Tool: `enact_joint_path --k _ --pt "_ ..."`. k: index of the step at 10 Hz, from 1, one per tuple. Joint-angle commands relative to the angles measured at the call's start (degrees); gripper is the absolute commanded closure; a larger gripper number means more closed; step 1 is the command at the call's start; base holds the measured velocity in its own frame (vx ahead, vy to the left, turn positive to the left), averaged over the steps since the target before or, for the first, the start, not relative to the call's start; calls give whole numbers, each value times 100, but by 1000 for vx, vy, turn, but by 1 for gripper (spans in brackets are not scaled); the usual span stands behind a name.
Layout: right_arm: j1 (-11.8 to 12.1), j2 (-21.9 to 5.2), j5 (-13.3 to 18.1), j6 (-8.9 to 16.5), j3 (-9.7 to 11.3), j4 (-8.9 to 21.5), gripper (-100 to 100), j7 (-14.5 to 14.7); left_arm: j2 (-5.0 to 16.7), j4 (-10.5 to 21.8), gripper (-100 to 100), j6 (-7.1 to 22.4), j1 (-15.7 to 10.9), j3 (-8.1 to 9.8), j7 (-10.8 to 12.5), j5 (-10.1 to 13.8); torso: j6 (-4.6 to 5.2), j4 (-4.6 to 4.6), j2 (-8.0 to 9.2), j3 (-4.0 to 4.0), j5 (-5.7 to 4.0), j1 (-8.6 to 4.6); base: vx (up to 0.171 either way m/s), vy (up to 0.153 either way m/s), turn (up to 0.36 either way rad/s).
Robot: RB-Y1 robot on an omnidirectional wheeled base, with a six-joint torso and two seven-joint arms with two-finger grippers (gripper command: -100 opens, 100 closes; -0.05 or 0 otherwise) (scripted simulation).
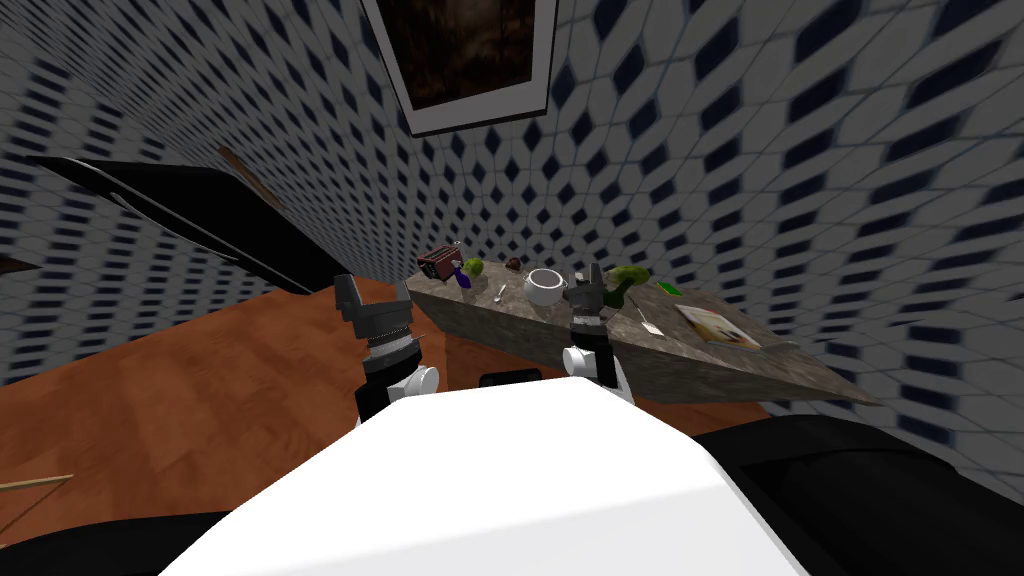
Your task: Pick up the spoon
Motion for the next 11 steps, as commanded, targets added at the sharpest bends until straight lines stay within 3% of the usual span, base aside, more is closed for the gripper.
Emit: enact_joint_path --k 1,4,8,11 --pt "-24 -245 6 -11 32 -24 -100 46 0 0 0 0 0 0 0 0 0 0 0 0 0 0 -27 43 21" --pt "-74 -670 23 -33 113 -69 -100 159 -1 0 0 0 -1 -1 0 0 -1 7 34 19 12 56 -75 124 20" --pt "-173 -1400 85 -65 323 -136 -100 456 -1 0 0 0 -1 -1 0 0 0 7 30 18 11 46 -76 124 37" --pt "-209 -1788 117 -73 414 -150 -100 589 -1 0 0 0 -1 -1 0 0 -1 5 21 12 11 49 -48 116 31"
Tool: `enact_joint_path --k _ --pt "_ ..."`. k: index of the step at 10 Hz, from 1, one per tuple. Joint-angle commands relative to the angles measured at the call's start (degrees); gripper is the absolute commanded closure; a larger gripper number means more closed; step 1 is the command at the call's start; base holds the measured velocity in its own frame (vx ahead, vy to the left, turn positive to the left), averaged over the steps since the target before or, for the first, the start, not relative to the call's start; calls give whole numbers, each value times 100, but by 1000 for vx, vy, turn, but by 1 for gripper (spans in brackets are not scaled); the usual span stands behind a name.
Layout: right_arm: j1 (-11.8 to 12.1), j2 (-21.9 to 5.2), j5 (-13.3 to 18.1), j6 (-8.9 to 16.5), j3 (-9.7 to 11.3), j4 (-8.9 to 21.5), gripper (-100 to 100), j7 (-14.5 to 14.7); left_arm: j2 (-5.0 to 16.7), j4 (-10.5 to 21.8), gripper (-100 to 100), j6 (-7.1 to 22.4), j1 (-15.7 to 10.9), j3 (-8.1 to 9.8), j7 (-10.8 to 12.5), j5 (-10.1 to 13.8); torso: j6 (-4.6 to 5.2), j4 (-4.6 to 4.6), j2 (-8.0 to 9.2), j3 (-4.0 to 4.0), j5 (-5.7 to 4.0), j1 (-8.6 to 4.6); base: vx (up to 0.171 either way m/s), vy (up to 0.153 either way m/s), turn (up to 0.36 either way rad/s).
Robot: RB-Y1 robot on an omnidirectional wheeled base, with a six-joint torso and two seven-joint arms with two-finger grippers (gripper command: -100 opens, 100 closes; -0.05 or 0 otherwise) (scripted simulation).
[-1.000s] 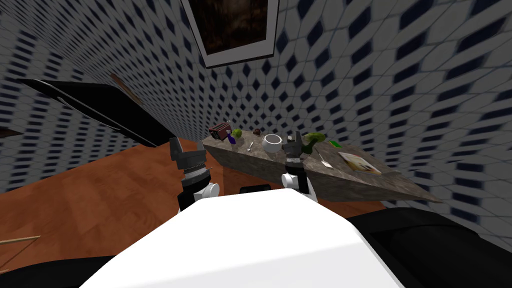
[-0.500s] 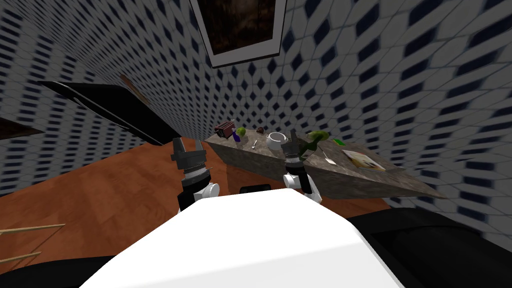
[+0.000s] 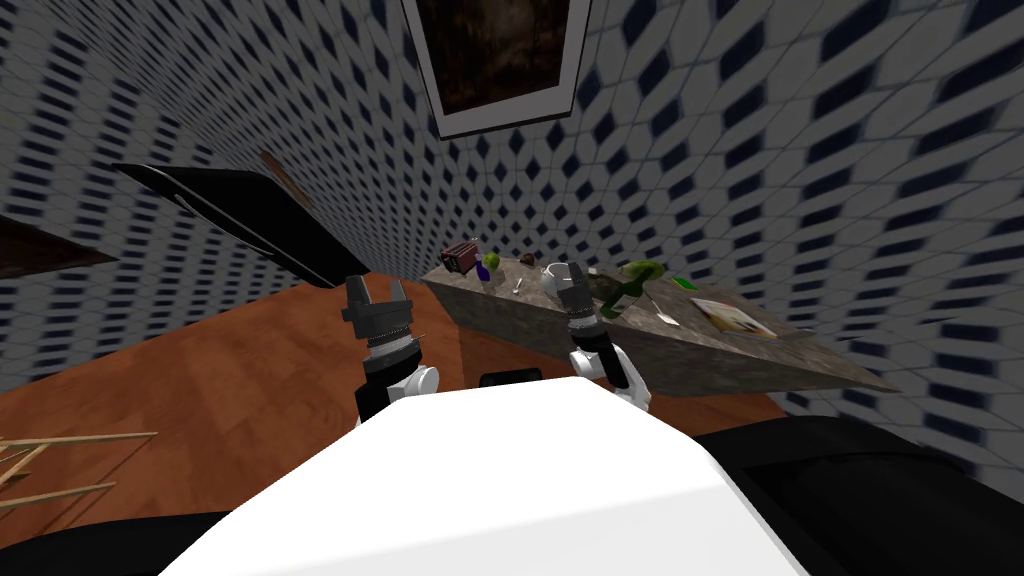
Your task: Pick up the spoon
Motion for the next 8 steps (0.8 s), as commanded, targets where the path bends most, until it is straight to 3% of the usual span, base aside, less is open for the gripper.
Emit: enact_joint_path --k 1,8 --pt "-54 -286 41 10 108 -16 -100 169 0 0 0 0 0 0 0 0 0 0 0 0 0 0 -69 153 75" --pt "-177 -1463 194 15 443 25 -100 707 0 0 0 0 0 -1 0 0 -1 1 5 2 4 21 -50 129 47"
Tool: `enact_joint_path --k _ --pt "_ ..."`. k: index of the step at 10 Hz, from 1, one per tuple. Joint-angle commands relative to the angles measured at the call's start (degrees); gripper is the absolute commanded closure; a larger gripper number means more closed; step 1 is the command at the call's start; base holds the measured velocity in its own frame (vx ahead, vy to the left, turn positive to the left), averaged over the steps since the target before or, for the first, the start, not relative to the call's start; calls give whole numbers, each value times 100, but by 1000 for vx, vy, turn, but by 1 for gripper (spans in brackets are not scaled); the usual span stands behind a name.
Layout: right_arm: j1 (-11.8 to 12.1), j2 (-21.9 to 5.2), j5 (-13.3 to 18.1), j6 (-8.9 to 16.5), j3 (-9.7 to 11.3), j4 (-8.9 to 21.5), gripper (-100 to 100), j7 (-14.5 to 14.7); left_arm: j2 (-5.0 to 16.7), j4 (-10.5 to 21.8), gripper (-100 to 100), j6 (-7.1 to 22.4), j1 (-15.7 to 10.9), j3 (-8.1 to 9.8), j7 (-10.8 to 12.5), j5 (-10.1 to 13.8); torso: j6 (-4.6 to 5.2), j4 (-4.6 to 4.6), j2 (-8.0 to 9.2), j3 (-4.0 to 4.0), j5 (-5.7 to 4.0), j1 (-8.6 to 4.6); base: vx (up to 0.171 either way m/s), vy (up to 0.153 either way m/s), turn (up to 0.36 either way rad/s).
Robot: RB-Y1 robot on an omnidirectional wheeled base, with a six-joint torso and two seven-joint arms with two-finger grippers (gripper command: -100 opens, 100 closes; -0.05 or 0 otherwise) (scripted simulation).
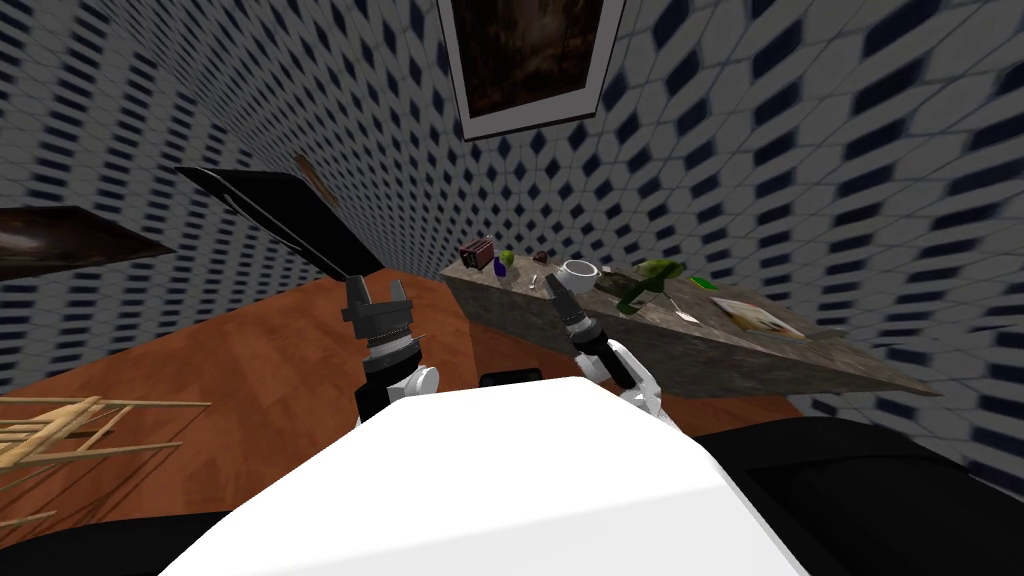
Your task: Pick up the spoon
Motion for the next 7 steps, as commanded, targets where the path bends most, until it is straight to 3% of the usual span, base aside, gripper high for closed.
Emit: enact_joint_path --k 1,4,7 --pt "-78 -286 70 -1 136 73 -100 236 0 0 0 0 0 0 0 0 0 0 0 0 0 0 -55 159 92" --pt "-122 -813 140 13 261 121 -100 456 0 0 0 0 0 0 0 0 -2 -1 -5 -3 0 4 -36 132 56" --pt "-165 -1260 217 31 388 182 -100 688 1 0 0 0 0 0 0 0 -2 -3 -12 -7 -7 -24 -18 77 51"
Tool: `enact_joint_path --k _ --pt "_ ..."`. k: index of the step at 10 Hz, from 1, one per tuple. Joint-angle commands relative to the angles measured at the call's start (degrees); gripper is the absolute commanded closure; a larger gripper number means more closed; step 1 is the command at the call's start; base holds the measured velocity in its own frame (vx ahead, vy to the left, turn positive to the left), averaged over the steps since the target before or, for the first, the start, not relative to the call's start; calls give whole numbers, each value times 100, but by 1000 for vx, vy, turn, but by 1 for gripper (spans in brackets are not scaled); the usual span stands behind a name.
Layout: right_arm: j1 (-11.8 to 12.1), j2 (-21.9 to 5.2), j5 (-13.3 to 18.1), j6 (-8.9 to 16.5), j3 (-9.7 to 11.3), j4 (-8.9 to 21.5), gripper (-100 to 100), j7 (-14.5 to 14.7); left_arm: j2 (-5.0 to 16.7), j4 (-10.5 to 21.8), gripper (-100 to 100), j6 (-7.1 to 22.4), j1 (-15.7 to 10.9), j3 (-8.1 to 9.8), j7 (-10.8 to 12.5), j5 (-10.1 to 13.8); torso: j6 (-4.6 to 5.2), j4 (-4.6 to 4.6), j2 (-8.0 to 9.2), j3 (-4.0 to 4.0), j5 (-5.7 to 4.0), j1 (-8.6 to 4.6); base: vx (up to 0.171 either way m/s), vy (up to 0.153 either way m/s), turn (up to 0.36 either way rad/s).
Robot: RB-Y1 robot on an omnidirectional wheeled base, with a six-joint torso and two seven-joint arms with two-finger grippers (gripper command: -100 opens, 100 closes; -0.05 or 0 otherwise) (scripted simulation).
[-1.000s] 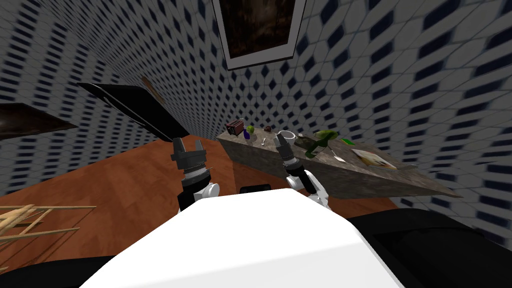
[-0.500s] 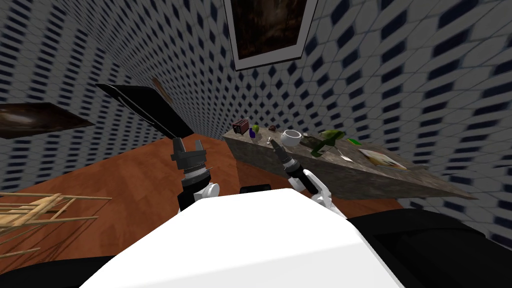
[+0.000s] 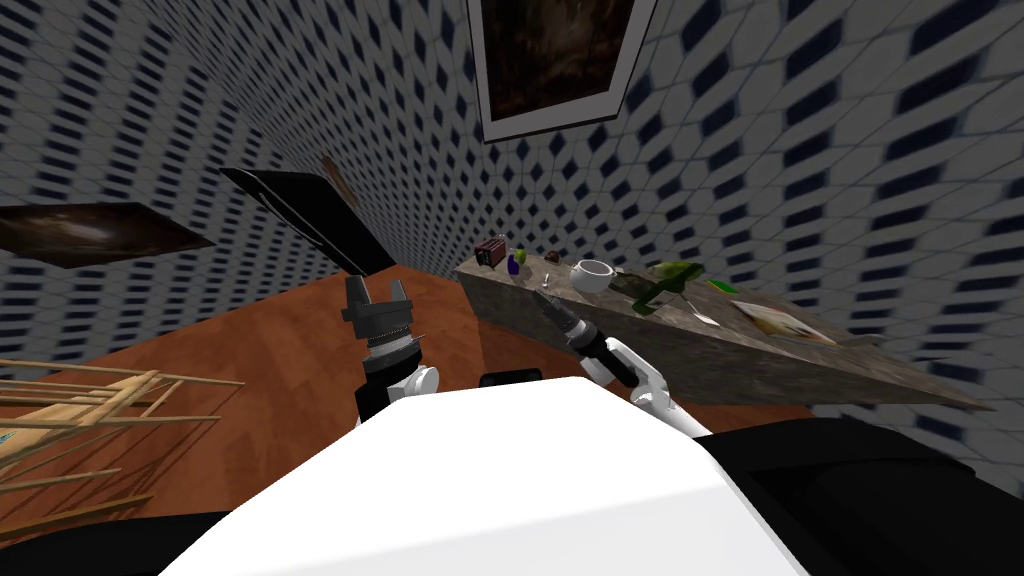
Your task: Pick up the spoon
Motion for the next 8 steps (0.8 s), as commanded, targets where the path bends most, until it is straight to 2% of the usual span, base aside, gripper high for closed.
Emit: enact_joint_path --k 1,3,4,5,6,7,8 --pt "-48 -286 85 25 133 84 -100 269 0 0 0 0 0 0 0 0 0 0 0 0 0 0 -27 146 97" --pt "-48 -550 85 25 133 84 -100 269 0 0 0 0 0 0 0 0 1 0 1 1 3 10 -15 89 19" --pt "-88 -777 174 53 266 168 -100 520 0 0 0 0 0 0 0 0 1 0 -4 -2 -2 -12 -12 95 122" --pt "-88 -960 174 53 266 168 -100 520 0 0 0 0 0 0 0 0 -2 -1 -4 -2 -2 -3 -3 97 54" --pt "-126 -1141 267 86 400 265 -100 748 0 0 0 0 0 0 0 0 1 -1 -6 -3 0 -3 6 122 103" --pt "-126 -1314 267 86 400 265 -100 779 0 0 0 0 0 0 0 0 -2 -2 -10 -6 1 7 12 102 55" --pt "-126 -1374 267 86 400 265 -100 779 0 0 0 0 0 0 0 0 1 -2 -11 -6 1 1 7 45 -9"
